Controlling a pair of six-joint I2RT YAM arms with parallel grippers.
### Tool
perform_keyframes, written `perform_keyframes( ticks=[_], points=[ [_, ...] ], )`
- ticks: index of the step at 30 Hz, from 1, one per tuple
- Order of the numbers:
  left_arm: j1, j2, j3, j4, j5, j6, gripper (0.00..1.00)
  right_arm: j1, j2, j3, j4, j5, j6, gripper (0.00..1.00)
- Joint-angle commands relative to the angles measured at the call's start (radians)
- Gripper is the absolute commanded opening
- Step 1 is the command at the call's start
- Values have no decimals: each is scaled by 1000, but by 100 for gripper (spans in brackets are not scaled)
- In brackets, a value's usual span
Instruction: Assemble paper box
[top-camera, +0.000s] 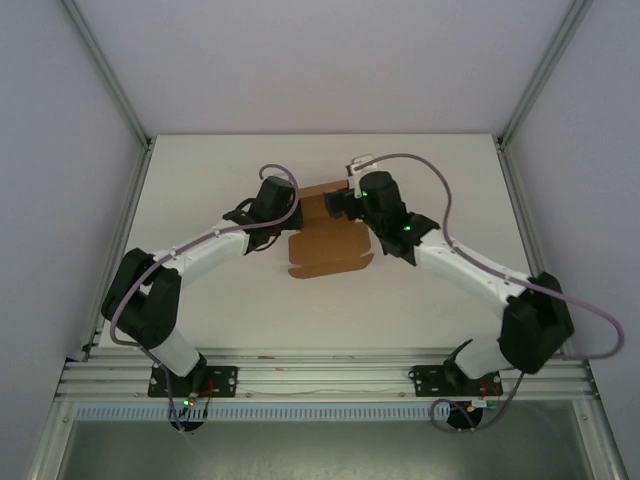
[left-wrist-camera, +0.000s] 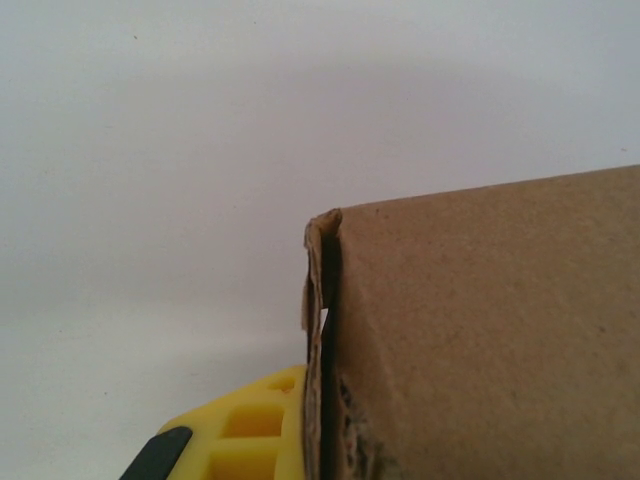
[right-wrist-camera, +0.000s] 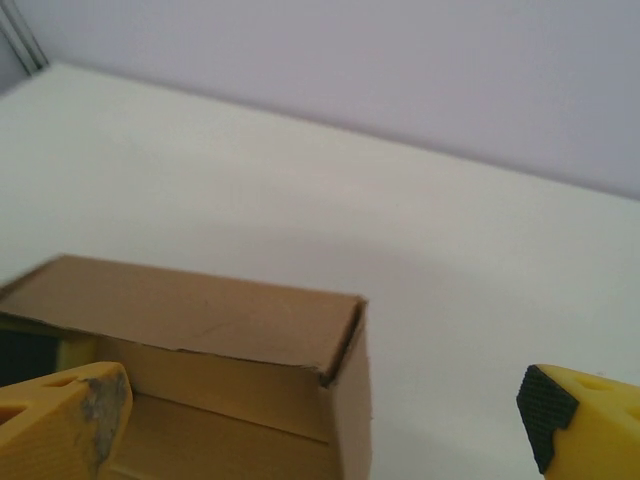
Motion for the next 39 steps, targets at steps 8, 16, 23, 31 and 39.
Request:
perform_keyframes(
  ticks=[8,16,23,31,39],
  points=[
    [1,-50,66,-228,261,561,0,-137,-282,-145,-214,81,205,100],
    [-16,68,261,-642,299,952,0,-194,-374,-206,-372,45,232,100],
    [-99,319,465,-793,11,926,0,-212,-387,-253,-386,78,246,100],
    [-201,558,591,-772,-333,875,0,-240,-399,-277,-364,71,240,100],
    [-267,693,615,-660,-473,840,0,-266,-409,-305,-322,64,243,100]
  ],
)
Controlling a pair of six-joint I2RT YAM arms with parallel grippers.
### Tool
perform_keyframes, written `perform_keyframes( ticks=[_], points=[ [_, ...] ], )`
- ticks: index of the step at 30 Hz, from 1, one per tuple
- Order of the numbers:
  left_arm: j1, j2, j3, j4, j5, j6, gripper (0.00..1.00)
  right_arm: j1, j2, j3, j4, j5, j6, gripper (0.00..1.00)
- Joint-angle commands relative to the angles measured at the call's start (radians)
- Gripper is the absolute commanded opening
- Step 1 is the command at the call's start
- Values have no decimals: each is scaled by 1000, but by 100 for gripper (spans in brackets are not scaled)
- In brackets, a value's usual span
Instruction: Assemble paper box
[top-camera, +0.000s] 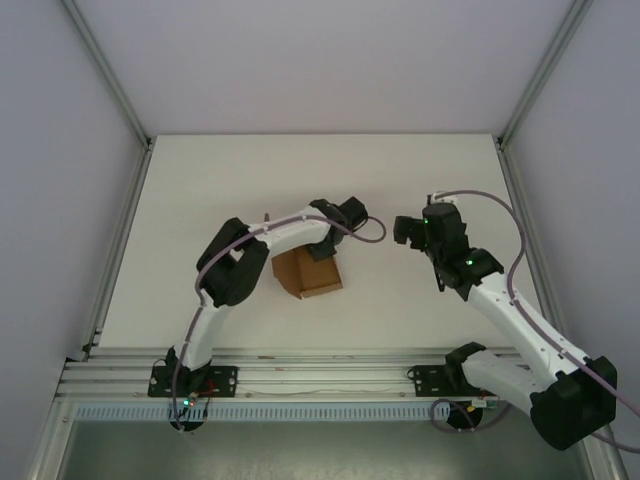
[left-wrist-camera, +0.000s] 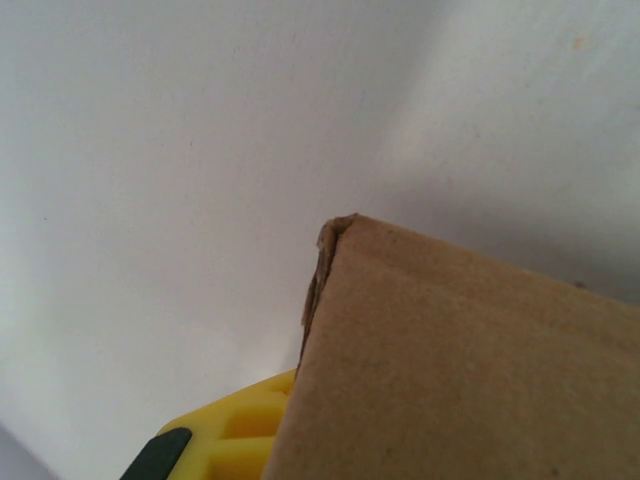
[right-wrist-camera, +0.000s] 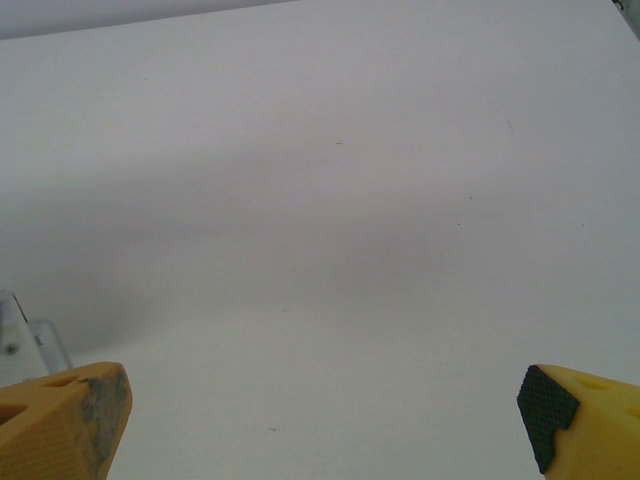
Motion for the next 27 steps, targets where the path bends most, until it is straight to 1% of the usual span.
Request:
perform_keyframes(
  ticks=[1,6,10,11,14,16,19,22,24,26,27],
  points=[
    [-13,102,9,68,-99,-55,0,-16,-14,-14,39,8,17,100],
    [-22,141,-16,124,-133,-71,0,-31,-12,-31,58,-10,21,100],
    [-21,117,-35,134,-128,-47,0,-37,-11,-41,69,-31,25,100],
    [-22,107,-34,136,-133,-39,2,-38,-10,-40,68,-36,26,100],
    [-21,64,-27,131,-147,-12,24,-39,-12,-34,65,-50,26,100],
    [-22,25,-28,134,-134,8,31,-39,-16,-31,57,-56,25,100],
    [-22,-37,-28,139,-105,36,46,-38,-29,-26,45,-69,22,100],
    [-21,-94,-25,137,-78,63,56,-38,-49,-19,32,-92,11,100],
    [-20,-127,-29,137,-67,80,61,-40,-63,-10,18,-98,6,100],
    [-19,-161,-38,156,-60,91,68,-39,-75,0,2,-83,5,100],
    [-20,-175,-34,151,-34,88,73,-42,-85,3,0,-56,14,100]
  ],
)
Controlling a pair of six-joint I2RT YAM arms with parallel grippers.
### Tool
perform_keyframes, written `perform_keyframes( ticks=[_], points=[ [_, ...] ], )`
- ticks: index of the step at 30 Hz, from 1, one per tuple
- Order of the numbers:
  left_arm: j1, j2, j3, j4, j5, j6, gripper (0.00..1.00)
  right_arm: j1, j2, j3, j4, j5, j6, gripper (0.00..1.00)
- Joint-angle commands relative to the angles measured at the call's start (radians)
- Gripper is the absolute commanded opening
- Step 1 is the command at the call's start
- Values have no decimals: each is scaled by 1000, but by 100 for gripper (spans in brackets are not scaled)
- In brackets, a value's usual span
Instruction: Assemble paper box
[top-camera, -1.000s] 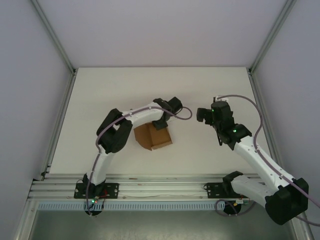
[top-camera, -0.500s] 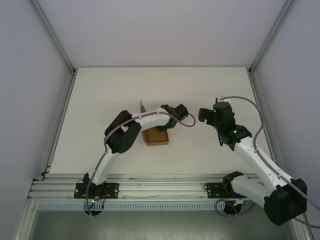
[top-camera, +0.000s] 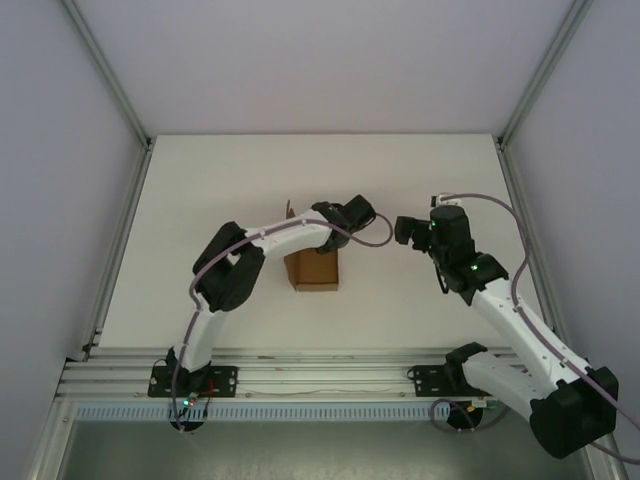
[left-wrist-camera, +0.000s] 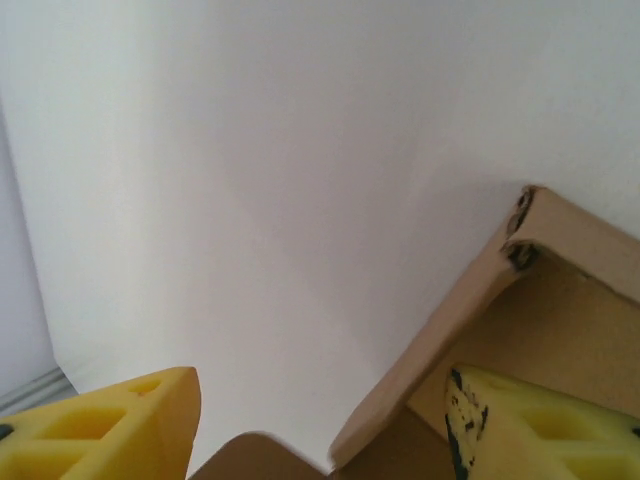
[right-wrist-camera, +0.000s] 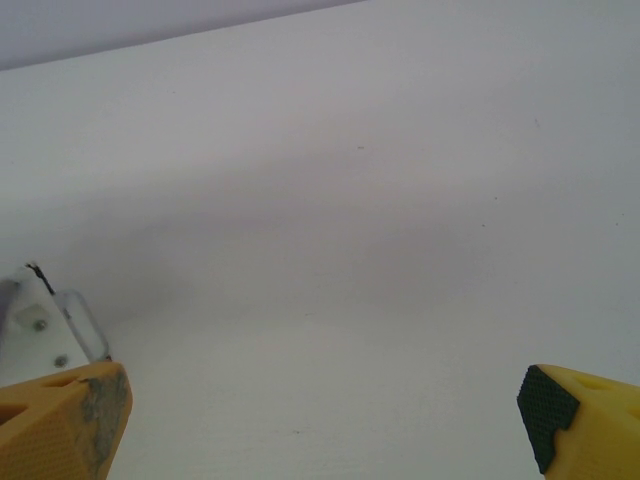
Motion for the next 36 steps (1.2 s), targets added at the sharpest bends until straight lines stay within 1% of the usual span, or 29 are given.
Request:
perform_keyframes(
  ticks=[1,2,3,6,8,10,11,14,16,17,19,21,22,24,27,30,33,35,36],
  points=[
    [2,-78,-8,12,67,16,81,-14,-36,29,-34,48,9,100],
    [1,-100,-10,20,90,10,92,-26,-45,29,-36,41,4,100],
    [4,-123,-18,31,113,3,100,-42,-51,28,-36,25,5,100],
    [8,-193,-50,94,151,-19,100,-97,-48,37,-42,-33,9,100],
    [28,-278,-70,147,194,-66,100,-123,-25,47,-36,-91,-3,100],
    [59,-338,-78,185,213,-157,100,-128,16,63,-28,-120,-12,100],
    [84,-372,-84,205,211,-234,100,-128,41,75,-25,-139,-25,100],
    [181,-475,-134,224,182,-485,100,-127,137,115,7,-251,-96,100],
    [270,-565,-231,251,211,-632,100,-112,205,149,32,-367,-175,100],
    [316,-611,-295,272,237,-685,100,-86,259,166,38,-403,-240,100],
    [416,-705,-446,337,310,-767,100,-10,371,212,28,-425,-392,100],
    [501,-776,-565,361,334,-845,100,56,497,293,-25,-451,-524,99],
    [545,-810,-619,366,358,-865,100,86,574,342,-65,-473,-586,98],
    [601,-861,-702,371,379,-891,100,127,705,444,-132,-533,-712,96],
    [638,-915,-791,371,381,-889,100,183,900,630,-251,-536,-834,91],
    [640,-942,-842,378,351,-895,100,210,1066,795,-347,-532,-893,90],
    [641,-948,-860,398,356,-890,100,217,1173,924,-411,-534,-883,80],
    [643,-944,-855,397,361,-888,100,222,1209,958,-419,-555,-871,72],
    [643,-941,-856,399,362,-883,100,224,1213,956,-403,-556,-862,71]
  ],
)
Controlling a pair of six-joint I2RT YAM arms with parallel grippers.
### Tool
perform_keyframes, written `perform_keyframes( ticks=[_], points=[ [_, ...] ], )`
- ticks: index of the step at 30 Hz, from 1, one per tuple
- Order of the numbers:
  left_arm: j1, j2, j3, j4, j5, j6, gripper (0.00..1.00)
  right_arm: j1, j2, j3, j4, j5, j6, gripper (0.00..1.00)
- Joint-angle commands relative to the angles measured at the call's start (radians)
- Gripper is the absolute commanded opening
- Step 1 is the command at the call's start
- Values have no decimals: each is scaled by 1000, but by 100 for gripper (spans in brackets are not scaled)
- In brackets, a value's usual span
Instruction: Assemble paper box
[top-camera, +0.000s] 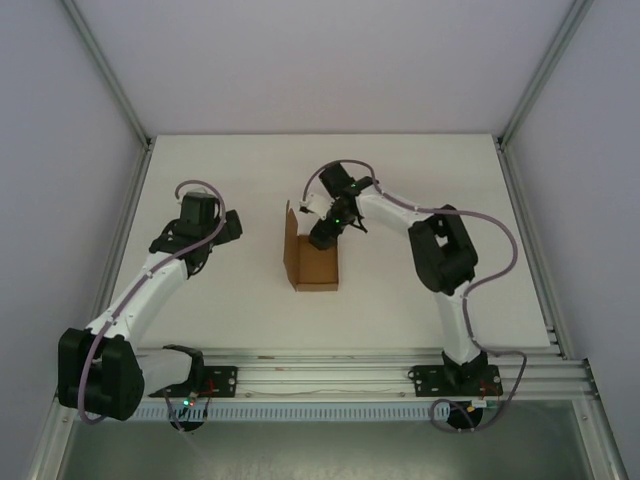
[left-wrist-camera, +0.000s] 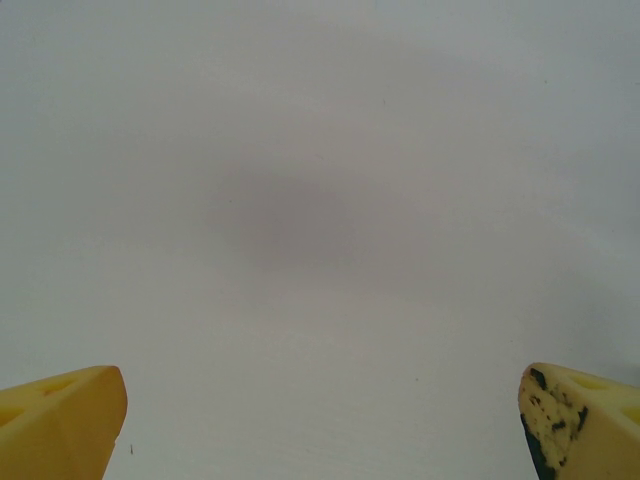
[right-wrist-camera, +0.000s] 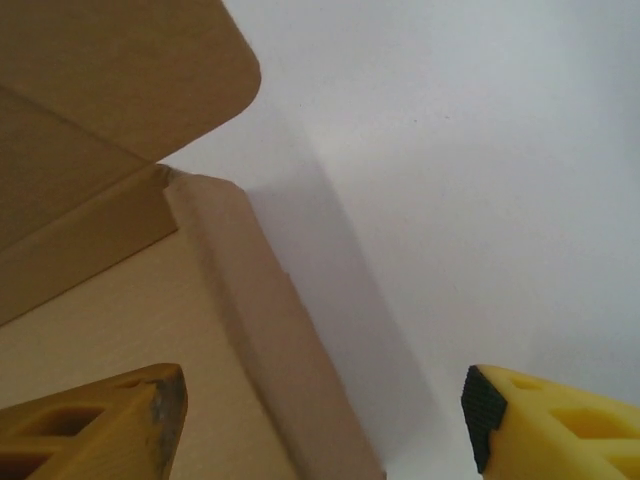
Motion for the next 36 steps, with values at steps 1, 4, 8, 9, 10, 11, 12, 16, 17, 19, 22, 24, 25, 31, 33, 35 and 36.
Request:
perform_keyframes(
  ticks=[1,4,8,9,10,11,12,16,17,19,22,24,25,31,33,35,36],
  points=[
    [6,-9,-6,43,11,-8,100,6,6,29,-67,-22,-19,63],
    [5,-1,-5,63,16,-13,100,7,-21,-36,40,-1,47,29],
    [6,13,11,73,33,-23,100,7,-87,-131,140,75,167,16],
    [5,15,14,72,33,-26,100,10,-113,-166,171,111,209,14],
    [5,17,16,73,31,-29,100,13,-141,-206,212,157,266,12],
    [5,18,18,71,24,-32,100,16,-167,-241,246,197,323,10],
    [5,19,21,67,20,-36,100,22,-192,-268,274,244,410,7],
    [5,19,27,63,-5,-52,100,64,-282,-368,268,497,777,2],
    [5,20,27,65,-9,-52,100,86,-292,-386,247,573,848,2],
    [5,22,27,76,1,-44,100,133,-299,-409,193,682,973,3],
    [5,31,25,99,35,-24,100,179,-286,-417,115,714,1146,3],
    [5,39,27,113,62,-16,100,201,-279,-420,92,714,1227,3],
    [5,43,28,117,76,-9,100,209,-275,-420,86,725,1251,3],
    [5,57,16,170,244,80,100,227,-279,-396,95,735,1254,39],
    [5,51,11,193,299,119,100,227,-307,-407,131,708,1225,44],
    [5,41,10,212,358,168,100,227,-344,-407,136,723,1196,53],
    [5,40,10,224,395,203,100,225,-364,-404,127,743,1178,62]
  ],
)
